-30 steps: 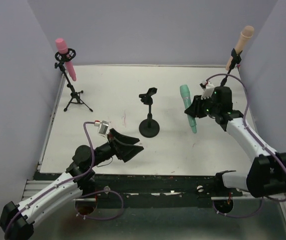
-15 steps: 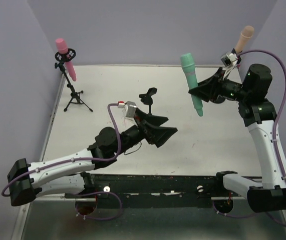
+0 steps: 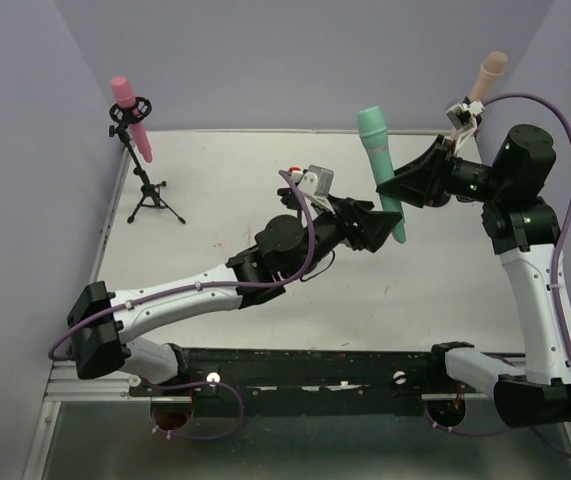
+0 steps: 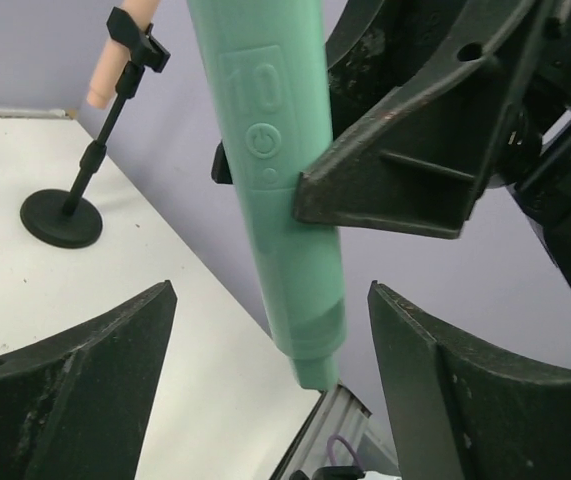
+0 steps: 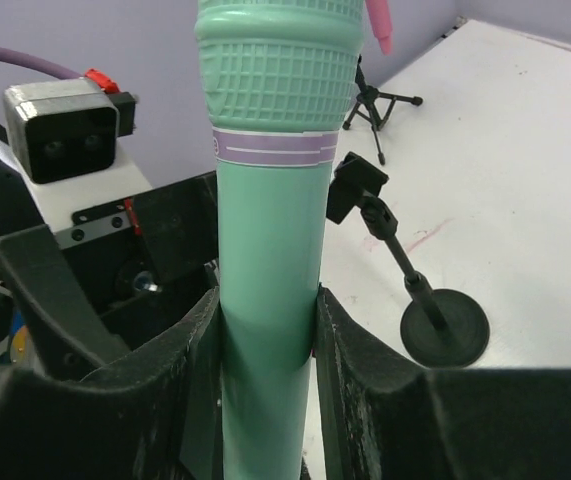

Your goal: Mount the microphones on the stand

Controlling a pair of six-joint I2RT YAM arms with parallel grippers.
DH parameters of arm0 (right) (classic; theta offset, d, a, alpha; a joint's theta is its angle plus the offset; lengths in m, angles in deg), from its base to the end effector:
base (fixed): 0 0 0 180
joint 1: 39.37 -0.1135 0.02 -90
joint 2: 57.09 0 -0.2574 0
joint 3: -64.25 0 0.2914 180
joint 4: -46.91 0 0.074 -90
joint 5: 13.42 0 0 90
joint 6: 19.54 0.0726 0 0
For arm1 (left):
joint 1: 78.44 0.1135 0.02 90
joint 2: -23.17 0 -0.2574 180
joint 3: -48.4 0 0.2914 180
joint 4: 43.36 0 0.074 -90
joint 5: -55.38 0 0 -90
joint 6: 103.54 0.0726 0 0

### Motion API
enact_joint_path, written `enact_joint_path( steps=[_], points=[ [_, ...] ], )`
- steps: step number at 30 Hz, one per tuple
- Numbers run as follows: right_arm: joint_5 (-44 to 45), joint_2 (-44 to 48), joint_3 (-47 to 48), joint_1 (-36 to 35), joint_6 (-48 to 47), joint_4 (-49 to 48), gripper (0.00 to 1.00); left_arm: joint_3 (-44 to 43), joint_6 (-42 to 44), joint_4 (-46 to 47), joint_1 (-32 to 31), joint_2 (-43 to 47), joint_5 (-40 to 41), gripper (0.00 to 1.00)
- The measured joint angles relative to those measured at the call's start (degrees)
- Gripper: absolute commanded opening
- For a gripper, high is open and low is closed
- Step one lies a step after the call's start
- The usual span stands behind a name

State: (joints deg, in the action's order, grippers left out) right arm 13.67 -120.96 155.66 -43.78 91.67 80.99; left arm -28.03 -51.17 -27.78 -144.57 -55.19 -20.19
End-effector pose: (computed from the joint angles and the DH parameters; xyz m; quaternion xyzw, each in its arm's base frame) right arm 0.2656 0.0853 0.4671 -0.2506 0.6805 0.5056 0.4673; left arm 0.1782 -0.3580 0.3898 0.0552 0.6186 -0.5656 0.5425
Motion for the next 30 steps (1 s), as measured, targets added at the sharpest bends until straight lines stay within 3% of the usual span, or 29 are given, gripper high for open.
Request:
enact_joint_path(
  steps=[8, 14, 16, 19, 24, 27, 30],
  points=[
    [-1.53, 0.39, 0.02, 0.02, 2.56, -1.60, 0.21, -3.91, -0.26, -0.76, -0.02, -4.55, -0.94, 0.66],
    [-2.75, 0.42, -0.92, 0.31, 3.34, -3.50, 0.24, -5.09, -0.74, -0.28, 0.15, -5.18, -3.37, 0.21],
    [-3.50, 0.57, -1.38, 0.68, 2.78, -4.48, 0.27, -4.72, -1.68, -0.17, 0.59, -5.16, -4.33, 0.13],
    [-3.76, 0.63, -1.57, 0.94, 0.48, -4.17, 0.41, -4.07, -2.05, -0.04, 2.14, -4.96, -7.72, 0.06],
    [-5.20, 0.50, -0.63, 0.83, -5.07, 0.68, 0.82, -1.03, -1.86, -0.70, 5.51, -2.69, -16.41, 0.04],
    [-7.17, -0.37, 2.64, 0.83, -7.26, 2.14, 1.00, 0.02, -0.70, -3.82, 8.26, -0.50, -21.46, 0.03],
    [-9.03, -2.08, 6.40, 0.83, -7.89, 2.12, 1.00, -0.66, 1.38, -7.32, 10.19, 0.68, -25.77, 0.03]
  ],
)
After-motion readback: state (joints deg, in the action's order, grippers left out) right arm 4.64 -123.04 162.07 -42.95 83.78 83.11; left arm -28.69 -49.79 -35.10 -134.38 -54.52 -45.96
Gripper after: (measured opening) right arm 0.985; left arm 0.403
